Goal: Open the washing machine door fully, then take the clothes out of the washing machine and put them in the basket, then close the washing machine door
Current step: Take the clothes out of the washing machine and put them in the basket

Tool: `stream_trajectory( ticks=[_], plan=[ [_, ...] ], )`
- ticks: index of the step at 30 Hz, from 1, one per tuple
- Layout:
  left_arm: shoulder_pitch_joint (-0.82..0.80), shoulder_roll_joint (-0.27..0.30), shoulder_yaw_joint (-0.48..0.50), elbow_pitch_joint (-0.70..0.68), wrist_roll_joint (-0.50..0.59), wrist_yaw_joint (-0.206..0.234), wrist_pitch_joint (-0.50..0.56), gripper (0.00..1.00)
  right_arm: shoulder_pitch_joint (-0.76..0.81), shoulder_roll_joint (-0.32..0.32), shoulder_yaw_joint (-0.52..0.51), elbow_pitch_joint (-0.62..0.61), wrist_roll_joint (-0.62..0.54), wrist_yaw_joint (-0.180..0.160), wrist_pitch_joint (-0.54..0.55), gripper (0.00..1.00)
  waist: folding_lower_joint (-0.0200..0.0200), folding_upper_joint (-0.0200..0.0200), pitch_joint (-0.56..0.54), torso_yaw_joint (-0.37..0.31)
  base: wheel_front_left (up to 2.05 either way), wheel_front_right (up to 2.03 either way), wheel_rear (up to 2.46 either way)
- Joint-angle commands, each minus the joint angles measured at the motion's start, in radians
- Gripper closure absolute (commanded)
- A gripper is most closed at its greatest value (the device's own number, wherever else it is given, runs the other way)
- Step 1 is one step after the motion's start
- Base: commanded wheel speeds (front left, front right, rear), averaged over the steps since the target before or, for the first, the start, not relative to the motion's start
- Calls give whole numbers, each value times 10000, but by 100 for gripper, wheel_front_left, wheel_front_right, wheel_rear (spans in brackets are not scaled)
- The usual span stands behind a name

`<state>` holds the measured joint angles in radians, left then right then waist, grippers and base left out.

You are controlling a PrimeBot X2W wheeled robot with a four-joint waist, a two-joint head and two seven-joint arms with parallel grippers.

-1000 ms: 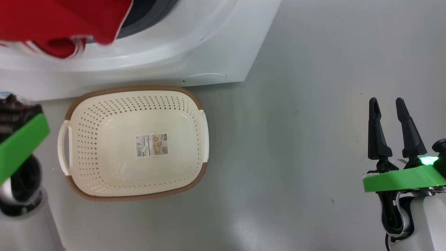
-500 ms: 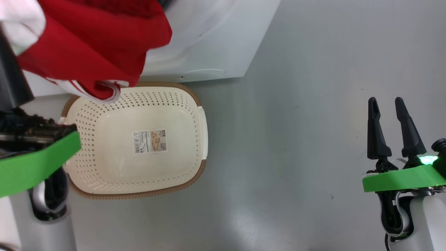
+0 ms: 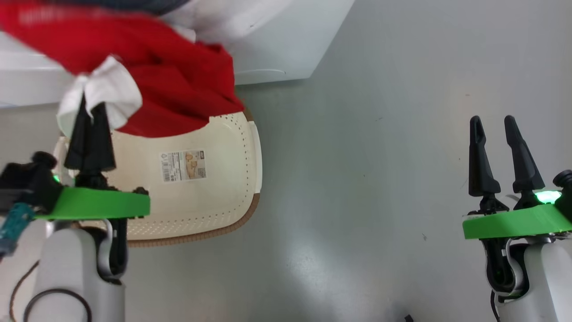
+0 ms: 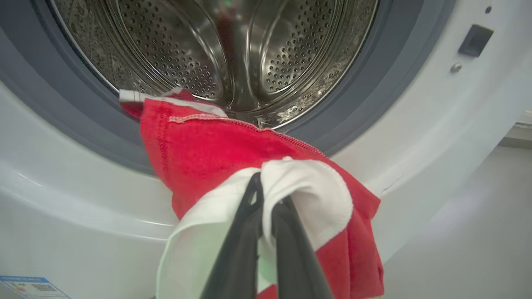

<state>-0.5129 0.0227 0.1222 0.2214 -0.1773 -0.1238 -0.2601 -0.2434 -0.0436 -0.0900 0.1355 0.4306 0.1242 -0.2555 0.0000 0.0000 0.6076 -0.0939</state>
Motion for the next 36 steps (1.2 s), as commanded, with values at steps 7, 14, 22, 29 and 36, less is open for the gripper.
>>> stream_trajectory(
  ticks=[7,14,22,29,36],
  plan=[
    [-296,276,182,1584,399,73,-17,100,-254,-66,208,-298,91,65,-63,0,0,0,524,-147,0,0,0],
    [-931,283,184,3358,986,66,-17,100,-433,-66,229,-381,161,65,-63,0,0,0,1040,-264,0,0,0],
    [-1765,486,95,5371,1468,154,-17,100,-607,-66,248,-455,204,65,-63,0,0,0,1599,-359,0,0,0],
    [-2418,724,-91,6951,1681,350,-17,100,-698,-66,354,-478,231,65,-63,0,0,0,1888,-487,0,0,0],
    [-2853,804,-142,7656,1611,438,-17,63,-729,-66,386,-526,242,65,-63,0,0,0,2038,-532,0,0,0]
  ],
)
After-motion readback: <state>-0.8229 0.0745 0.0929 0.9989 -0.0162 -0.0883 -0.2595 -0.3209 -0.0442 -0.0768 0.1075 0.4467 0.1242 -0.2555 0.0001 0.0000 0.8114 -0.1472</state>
